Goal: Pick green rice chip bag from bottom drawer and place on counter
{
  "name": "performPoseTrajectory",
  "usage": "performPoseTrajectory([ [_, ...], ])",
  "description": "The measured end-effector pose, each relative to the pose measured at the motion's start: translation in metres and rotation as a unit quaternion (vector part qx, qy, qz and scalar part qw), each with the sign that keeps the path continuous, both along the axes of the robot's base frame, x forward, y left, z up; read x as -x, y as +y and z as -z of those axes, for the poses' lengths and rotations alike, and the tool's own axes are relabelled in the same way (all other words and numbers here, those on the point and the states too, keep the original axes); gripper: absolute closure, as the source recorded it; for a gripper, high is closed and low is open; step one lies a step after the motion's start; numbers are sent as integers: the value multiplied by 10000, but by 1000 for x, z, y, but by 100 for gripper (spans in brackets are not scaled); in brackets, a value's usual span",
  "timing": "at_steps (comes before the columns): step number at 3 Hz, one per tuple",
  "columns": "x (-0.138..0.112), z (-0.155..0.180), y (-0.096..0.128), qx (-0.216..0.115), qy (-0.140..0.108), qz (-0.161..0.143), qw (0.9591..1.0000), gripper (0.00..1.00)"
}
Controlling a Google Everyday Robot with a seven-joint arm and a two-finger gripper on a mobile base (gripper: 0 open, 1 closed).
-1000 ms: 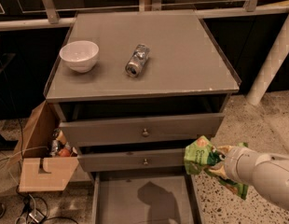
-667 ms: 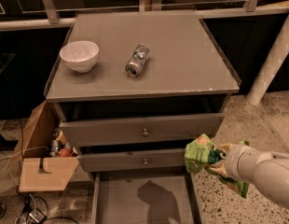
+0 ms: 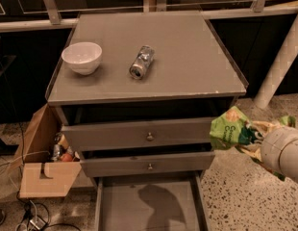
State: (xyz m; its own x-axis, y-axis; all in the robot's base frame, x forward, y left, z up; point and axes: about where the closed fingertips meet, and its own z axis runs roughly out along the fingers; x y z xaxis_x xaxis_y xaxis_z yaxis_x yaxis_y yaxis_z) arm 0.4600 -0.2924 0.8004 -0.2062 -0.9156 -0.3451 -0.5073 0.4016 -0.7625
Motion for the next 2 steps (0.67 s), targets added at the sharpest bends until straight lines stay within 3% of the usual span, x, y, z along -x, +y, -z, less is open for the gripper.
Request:
performPoseTrajectory([
  [1,-1,9,5,-51,124,-35,9999,100],
  [2,-15,-6,3,-107,15,-12,9999,100],
])
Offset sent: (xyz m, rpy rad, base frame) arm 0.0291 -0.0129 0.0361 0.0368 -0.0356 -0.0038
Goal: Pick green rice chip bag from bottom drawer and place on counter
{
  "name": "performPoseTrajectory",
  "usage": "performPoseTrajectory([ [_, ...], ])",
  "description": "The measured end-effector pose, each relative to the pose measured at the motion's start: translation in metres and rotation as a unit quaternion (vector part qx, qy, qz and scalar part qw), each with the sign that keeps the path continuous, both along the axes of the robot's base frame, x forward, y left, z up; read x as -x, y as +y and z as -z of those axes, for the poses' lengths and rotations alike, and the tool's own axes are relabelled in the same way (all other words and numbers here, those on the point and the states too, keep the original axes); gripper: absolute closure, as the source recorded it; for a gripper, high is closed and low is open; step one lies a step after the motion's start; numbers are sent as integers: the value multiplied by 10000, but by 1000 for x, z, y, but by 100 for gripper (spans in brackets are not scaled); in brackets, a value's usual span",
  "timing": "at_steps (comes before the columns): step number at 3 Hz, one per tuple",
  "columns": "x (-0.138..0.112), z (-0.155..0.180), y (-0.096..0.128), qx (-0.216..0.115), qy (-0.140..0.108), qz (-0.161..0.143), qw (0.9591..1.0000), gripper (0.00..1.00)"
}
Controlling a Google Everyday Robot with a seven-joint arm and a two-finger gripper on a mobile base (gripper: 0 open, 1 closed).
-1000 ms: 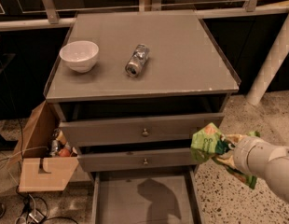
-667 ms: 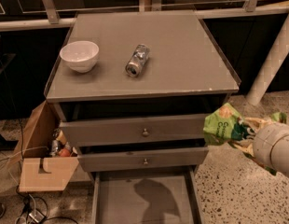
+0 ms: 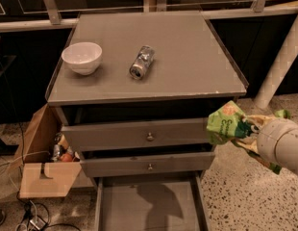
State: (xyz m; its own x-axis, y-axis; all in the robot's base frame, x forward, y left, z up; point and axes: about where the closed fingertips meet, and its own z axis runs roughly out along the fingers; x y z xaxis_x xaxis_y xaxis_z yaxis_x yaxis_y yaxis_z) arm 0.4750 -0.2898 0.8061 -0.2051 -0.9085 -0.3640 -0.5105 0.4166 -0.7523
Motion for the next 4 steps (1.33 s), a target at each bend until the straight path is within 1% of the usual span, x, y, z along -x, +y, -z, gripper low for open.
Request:
performPoseTrajectory([
  [1,-32,-58,1,34,-522,-57,9986,100],
  [2,-56,-117,0,19,-1080,-41,9941,100],
  [3,-59,-122,1,10,-1120,-45,9937,100],
  [4,-77,-126,-7,-30,-1065,-13,9943,100],
])
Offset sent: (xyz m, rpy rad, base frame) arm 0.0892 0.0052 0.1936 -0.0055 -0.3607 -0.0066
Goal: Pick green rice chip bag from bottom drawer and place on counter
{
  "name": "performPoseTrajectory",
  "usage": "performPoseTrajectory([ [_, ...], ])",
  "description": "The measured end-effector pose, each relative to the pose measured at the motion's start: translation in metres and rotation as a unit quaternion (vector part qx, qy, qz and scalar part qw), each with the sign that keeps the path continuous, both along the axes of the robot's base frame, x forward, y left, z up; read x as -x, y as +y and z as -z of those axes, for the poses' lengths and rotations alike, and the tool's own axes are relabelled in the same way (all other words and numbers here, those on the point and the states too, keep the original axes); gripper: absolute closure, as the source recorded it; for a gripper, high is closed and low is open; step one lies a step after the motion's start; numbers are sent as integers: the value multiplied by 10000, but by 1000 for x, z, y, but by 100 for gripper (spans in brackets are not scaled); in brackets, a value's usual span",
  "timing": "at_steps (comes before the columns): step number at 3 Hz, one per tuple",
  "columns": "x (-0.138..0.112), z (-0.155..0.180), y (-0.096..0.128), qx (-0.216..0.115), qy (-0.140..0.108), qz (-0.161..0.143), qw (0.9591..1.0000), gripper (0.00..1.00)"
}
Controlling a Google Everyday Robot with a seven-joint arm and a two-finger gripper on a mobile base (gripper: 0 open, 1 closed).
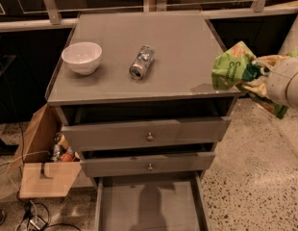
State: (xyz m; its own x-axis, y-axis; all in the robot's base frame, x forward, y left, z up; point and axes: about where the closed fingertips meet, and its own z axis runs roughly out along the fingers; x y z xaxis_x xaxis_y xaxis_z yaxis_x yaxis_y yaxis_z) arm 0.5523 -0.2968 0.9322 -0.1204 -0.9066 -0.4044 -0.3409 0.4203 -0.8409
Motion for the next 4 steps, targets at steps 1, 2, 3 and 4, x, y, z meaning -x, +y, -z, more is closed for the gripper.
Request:
performPoseTrajectory([
  [1,-32,-22,-5,-120,4,24,9999,100],
  [2,-64,-39,10,-301,85,-121,9994,100],
  [3,-91,-44,31,-428,283,-380,9980,100],
  [4,-114,-33,48,-567,659,-694,9938,100],
])
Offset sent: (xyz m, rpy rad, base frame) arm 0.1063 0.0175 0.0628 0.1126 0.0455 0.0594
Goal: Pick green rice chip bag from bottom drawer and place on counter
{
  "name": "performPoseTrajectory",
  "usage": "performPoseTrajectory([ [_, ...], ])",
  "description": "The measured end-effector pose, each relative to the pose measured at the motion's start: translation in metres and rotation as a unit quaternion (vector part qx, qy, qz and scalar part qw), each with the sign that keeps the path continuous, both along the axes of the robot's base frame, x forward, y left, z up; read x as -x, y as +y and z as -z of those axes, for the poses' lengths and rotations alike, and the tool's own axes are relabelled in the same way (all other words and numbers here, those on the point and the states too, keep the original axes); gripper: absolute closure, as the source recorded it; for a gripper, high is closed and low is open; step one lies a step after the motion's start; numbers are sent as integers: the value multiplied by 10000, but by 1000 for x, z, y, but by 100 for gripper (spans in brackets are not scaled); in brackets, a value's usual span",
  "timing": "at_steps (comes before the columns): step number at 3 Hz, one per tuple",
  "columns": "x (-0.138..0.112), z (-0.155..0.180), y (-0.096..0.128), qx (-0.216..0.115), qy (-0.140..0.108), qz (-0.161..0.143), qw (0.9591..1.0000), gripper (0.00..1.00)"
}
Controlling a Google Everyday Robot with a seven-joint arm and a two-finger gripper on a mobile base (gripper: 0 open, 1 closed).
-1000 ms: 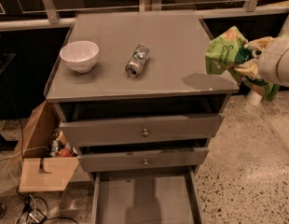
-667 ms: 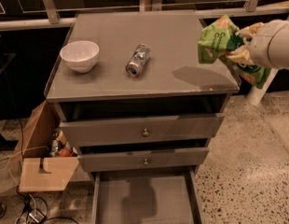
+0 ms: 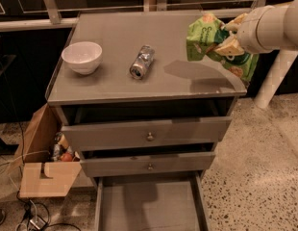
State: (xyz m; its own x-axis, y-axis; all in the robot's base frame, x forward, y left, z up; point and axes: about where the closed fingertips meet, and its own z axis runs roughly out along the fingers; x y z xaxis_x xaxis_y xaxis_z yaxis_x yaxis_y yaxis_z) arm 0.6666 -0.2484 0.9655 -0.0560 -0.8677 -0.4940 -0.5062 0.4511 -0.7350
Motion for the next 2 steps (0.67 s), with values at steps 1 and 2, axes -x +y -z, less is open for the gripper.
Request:
performPoseTrajectory([
  [1,-21,19,23,-78,462,-278,9985,100],
  [2,-33,39,49,-183,871,-476,9949,100],
])
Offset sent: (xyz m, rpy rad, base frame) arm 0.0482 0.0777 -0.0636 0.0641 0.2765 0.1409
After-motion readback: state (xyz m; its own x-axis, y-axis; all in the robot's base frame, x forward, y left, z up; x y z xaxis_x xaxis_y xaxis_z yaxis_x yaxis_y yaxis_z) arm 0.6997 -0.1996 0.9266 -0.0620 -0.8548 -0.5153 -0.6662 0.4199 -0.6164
